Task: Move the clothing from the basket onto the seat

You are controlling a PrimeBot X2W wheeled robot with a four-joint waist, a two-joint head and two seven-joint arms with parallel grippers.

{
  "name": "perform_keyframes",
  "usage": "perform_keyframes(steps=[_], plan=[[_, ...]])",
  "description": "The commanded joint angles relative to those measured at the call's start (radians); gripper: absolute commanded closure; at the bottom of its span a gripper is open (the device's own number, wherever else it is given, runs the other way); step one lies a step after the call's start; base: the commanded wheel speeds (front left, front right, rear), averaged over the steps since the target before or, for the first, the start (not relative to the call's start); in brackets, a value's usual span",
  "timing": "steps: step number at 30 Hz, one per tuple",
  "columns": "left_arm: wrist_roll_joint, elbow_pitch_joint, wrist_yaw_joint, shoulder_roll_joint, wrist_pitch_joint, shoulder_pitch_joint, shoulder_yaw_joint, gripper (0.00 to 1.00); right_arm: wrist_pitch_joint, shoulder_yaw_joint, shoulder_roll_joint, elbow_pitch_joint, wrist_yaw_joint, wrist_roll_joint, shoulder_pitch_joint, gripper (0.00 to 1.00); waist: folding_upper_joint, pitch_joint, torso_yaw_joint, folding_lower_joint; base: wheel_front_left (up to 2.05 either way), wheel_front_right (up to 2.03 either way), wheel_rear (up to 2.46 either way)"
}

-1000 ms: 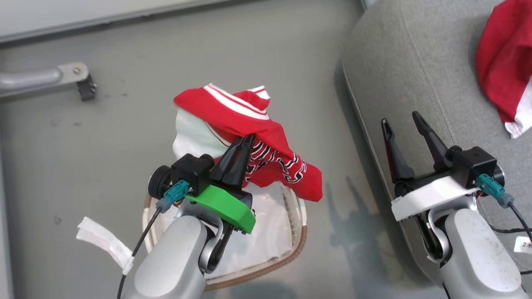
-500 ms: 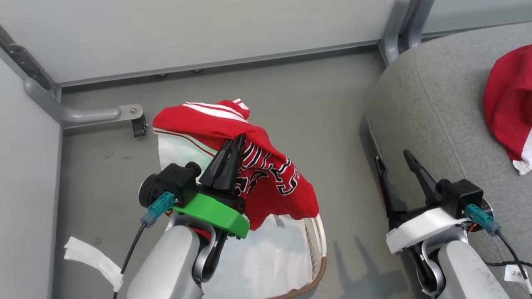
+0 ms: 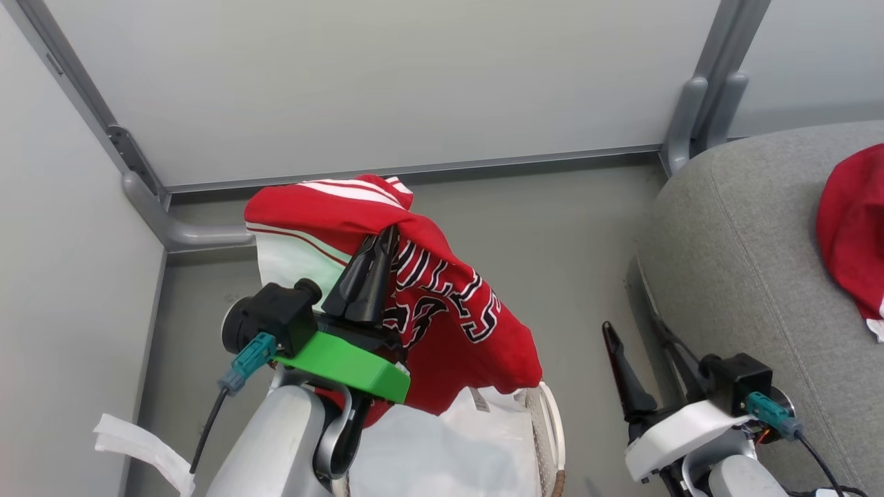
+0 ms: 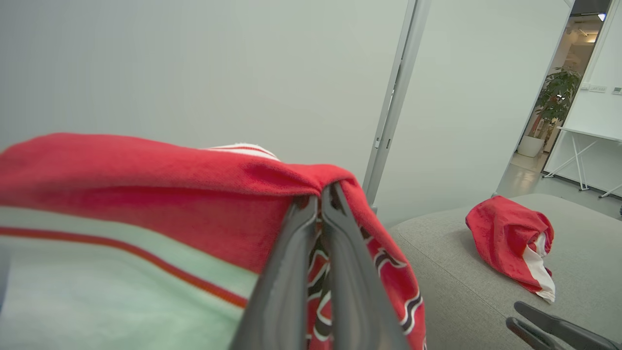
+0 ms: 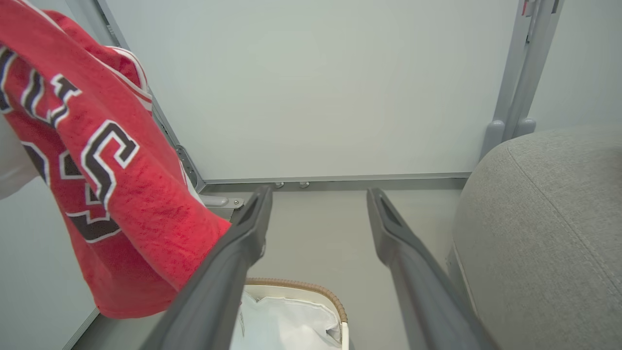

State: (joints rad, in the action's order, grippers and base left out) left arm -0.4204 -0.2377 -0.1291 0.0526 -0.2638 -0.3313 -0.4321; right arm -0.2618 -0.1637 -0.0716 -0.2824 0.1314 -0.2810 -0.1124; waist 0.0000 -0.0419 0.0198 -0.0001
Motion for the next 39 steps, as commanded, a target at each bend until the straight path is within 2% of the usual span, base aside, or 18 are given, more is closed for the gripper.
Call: perform_keyframes(steps=[1,9,16,20,27,28,30,39], plan=[[0.0,0.007,-0.002,0.001,-0.001,0.013,0.0,1.0,-0.005,-0.022,-0.005,-0.003,-0.001,0.002,0.014,0.0,0.0,0.018,-0.021,0.0001,0.0,0.0,0.0],[0.002,0.015,-0.002,0.001,-0.001,0.007,-0.015,1.0,-0.005,-0.244,-0.031,0.063,-0.001,-0.026,-0.088,0.0,0.0,0.016,-0.034,0.0001,0.0,0.0,0.0],[-0.017,0.01,-0.002,0.0,-0.001,0.005,-0.038,1.0,-0.005,-0.392,-0.034,0.012,-0.001,-0.043,-0.223,0.0,0.0,0.018,-0.053,0.0001,0.0,0.0,0.0],[-0.028,0.013,-0.002,-0.001,-0.001,0.006,-0.061,1.0,-0.005,-0.436,-0.034,-0.046,-0.001,-0.029,-0.292,0.0,0.0,0.019,-0.069,0.0001,0.0,0.0,0.0],[-0.079,0.034,-0.002,-0.001,-0.001,-0.012,-0.14,1.0,-0.003,-0.445,-0.004,-0.14,-0.001,-0.018,-0.344,0.0,0.0,0.016,-0.11,0.0001,0.0,0.0,0.0],[-0.088,0.035,-0.002,-0.001,-0.001,-0.016,-0.148,1.0,-0.003,-0.448,-0.001,-0.154,-0.001,-0.019,-0.35,0.15,0.0,0.014,-0.117,0.0001,0.0,0.0,0.0],[-0.097,0.038,-0.002,-0.001,-0.001,-0.023,-0.16,1.0,-0.003,-0.455,0.006,-0.174,-0.001,-0.032,-0.354,1.0,0.0,0.009,-0.126,0.0001,0.0,0.0,0.0],[-0.12,0.032,-0.002,-0.001,-0.001,-0.014,-0.164,1.0,-0.003,-0.435,0.013,-0.196,-0.001,-0.072,-0.324,1.0,0.0,0.0,-0.133,0.0001,0.0,0.0,0.0]])
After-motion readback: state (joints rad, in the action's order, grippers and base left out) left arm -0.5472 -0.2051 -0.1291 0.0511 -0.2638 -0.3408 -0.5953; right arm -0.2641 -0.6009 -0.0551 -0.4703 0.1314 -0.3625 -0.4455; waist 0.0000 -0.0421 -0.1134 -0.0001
